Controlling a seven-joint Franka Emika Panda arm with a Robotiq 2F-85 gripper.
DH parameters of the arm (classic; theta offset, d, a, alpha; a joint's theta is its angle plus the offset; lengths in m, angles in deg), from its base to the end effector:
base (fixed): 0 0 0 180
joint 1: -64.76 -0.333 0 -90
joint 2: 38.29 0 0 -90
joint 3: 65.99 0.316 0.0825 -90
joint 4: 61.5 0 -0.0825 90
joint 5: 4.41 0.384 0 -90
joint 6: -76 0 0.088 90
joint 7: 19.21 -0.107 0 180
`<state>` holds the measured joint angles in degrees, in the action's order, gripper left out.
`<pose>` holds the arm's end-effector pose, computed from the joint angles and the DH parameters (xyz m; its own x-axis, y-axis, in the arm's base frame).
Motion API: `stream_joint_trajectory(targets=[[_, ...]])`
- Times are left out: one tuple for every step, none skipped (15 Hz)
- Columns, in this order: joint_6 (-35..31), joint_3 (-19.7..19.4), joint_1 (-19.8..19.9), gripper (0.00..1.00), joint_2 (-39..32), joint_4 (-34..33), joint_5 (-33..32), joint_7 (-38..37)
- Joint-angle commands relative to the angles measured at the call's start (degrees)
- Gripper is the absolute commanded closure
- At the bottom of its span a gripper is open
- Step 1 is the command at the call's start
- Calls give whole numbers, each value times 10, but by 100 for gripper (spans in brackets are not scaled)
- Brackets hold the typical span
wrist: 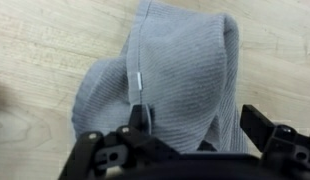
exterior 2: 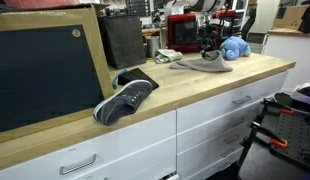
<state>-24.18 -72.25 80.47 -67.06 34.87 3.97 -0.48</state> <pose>0.5830 -0.2148 0.2843 0.9246 -0.0648 -0.3755 -0.1485 -0.9688 -0.1984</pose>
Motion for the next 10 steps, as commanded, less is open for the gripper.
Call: stream_joint_trajectory(targets=[[-35,4,0,0,14,12,13,-14],[-44,5,1,0,16,13,17,-13],[-52,6,1,0,17,14,20,-13],[-59,6,-1,0,16,15,23,-16],[-67,6,-2,0,14,16,24,-18],[-76,6,-2,0,11,15,26,-20],[-81,6,-2,0,8,12,25,-23],[-85,5,-2,0,3,7,25,-28],[-89,5,-2,0,1,4,24,-33],[-93,5,-1,0,0,4,24,-34]])
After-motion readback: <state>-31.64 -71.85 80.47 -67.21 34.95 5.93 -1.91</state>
